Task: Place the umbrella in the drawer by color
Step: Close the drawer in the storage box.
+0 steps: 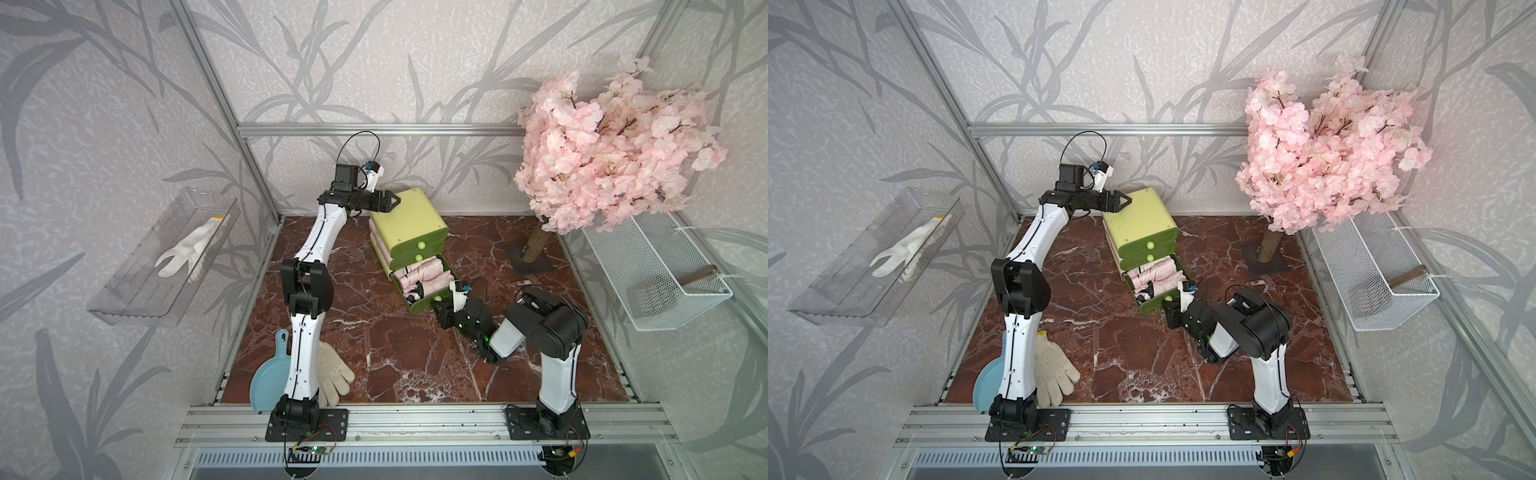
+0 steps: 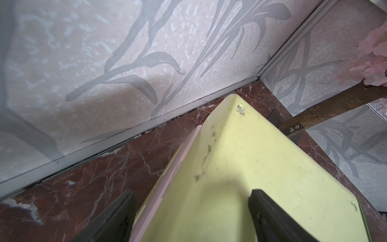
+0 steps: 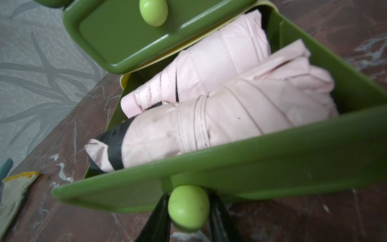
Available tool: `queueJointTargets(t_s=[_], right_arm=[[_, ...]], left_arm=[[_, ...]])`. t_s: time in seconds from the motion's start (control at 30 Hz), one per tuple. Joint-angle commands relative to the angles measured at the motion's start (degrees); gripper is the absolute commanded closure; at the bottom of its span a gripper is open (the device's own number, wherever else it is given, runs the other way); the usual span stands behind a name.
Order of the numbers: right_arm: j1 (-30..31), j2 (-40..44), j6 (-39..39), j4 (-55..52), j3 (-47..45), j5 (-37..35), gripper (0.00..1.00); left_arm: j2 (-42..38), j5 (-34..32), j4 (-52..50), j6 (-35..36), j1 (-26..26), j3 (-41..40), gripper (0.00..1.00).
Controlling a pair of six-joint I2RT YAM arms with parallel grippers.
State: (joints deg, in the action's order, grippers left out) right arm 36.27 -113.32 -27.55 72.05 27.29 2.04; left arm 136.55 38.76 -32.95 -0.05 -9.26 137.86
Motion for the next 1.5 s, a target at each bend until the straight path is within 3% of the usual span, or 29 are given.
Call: queueJointTargets(t_s=[0.0, 0.43, 0.53, 0.93, 1.07, 1.2, 1.47], right_arm=[[-0.08, 0.38, 3.01, -5.42, 5.72, -0.2, 0.68], [-1.98, -5.33, 7.48, -23.44, 27.1, 2.94, 0.68], [-3.44, -6.93, 4.9, -29.28, 32.1, 5.27, 0.68], [-4.28, -12.53, -4.23, -22.89, 36.29, 9.89, 0.68], [-2.18, -10.84, -2.28, -15.11, 33.93, 7.15, 0.69], [1.51, -6.7, -1.04, -18.36, 32.37, 3.26, 0.69], [9.52, 0.2, -2.33, -15.49, 23.65, -2.54, 0.7]], left_arm=[[2.16, 2.61, -12.54, 3.22, -2.98, -3.31, 0.12], [4.0, 6.88, -13.04, 1.2, -0.95, -0.8, 0.08], [4.37, 7.91, -13.28, 1.41, -0.85, -0.75, 0.08], [4.35, 16.2, -12.89, 0.3, -0.71, -2.13, 0.08], [2.54, 18.22, -12.49, 1.67, -2.0, -6.23, 0.09], [-1.14, 18.31, -11.11, 4.3, -4.3, -13.22, 0.09], [-9.54, 21.91, 2.24, -0.27, -5.77, -31.25, 0.09]])
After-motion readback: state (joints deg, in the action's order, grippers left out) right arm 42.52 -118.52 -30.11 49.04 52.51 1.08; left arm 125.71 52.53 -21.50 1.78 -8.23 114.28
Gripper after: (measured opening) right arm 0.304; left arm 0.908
